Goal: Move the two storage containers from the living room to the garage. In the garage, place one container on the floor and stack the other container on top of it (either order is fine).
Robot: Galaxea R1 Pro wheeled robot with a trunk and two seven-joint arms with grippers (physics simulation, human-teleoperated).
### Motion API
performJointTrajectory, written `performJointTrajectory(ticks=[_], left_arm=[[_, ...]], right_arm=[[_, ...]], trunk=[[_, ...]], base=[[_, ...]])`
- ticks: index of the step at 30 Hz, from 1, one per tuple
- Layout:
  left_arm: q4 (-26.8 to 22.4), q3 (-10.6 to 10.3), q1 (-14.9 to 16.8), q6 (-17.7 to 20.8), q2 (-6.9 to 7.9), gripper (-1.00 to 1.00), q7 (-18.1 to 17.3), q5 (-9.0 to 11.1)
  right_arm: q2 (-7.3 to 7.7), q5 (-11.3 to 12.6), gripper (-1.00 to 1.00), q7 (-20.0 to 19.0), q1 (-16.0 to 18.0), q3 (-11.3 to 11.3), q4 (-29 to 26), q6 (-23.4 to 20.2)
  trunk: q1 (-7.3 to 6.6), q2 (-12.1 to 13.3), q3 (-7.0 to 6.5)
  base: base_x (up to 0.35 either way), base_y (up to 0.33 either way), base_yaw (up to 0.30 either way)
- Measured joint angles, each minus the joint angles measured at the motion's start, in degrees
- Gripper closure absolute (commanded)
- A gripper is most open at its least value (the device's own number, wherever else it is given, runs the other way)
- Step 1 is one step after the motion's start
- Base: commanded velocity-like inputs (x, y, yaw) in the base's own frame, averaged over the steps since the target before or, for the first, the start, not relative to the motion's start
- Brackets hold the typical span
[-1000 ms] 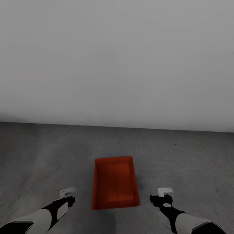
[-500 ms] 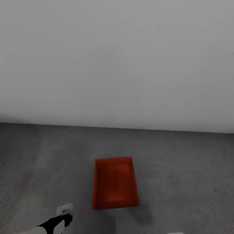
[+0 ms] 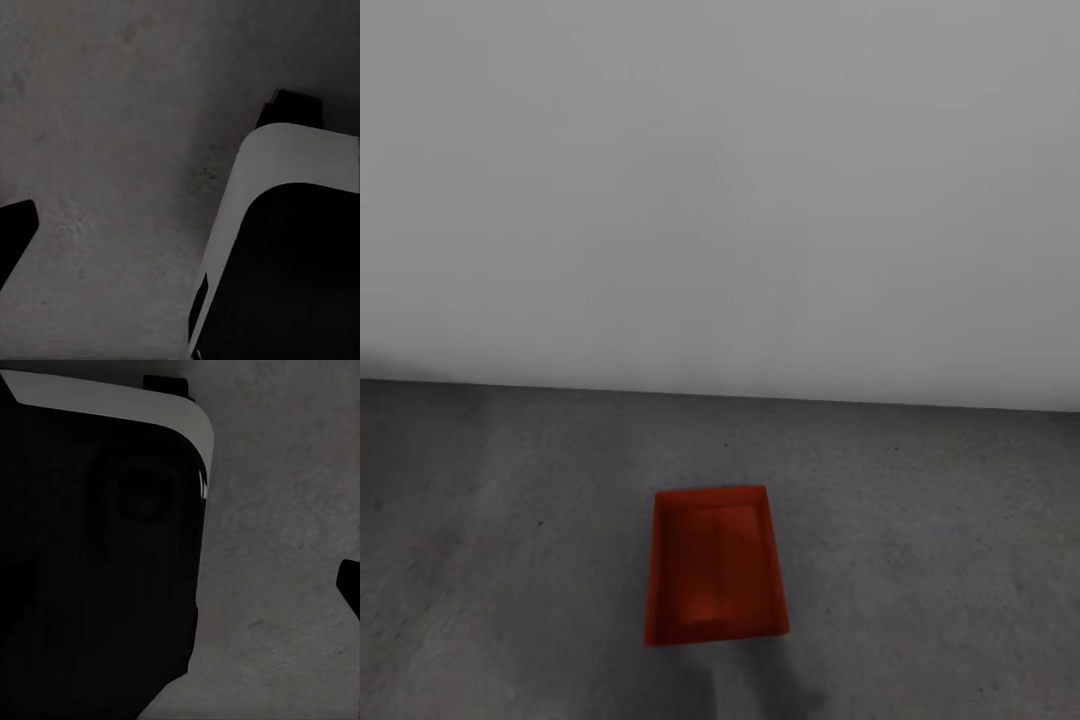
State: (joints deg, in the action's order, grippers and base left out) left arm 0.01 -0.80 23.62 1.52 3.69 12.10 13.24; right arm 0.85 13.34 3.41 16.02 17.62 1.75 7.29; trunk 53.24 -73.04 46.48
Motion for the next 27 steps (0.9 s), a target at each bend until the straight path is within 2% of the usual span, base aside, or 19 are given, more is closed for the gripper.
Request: performJointTrajectory(ticks=[14,27], left_arm=[[0.0,0.0,-3.3,0.0,-0.43,-1.0,-0.1,-0.1],[0.0,0.0,-5.5,-0.1,-0.53,-1.0,-0.1,-0.2]], right_arm=[[0.05,0.0,-1.0,-0.1,-0.1,0.0,0.0,-0.1],[-0.02,0.0,-1.0,-0.1,-1.9,0.0,0.0,0.0]], trunk=[[0.0,0.0,-0.05],[0.0,0.0,-1.08]], base=[[0.0,0.0,0.0],[0.0,0.0,0.0]])
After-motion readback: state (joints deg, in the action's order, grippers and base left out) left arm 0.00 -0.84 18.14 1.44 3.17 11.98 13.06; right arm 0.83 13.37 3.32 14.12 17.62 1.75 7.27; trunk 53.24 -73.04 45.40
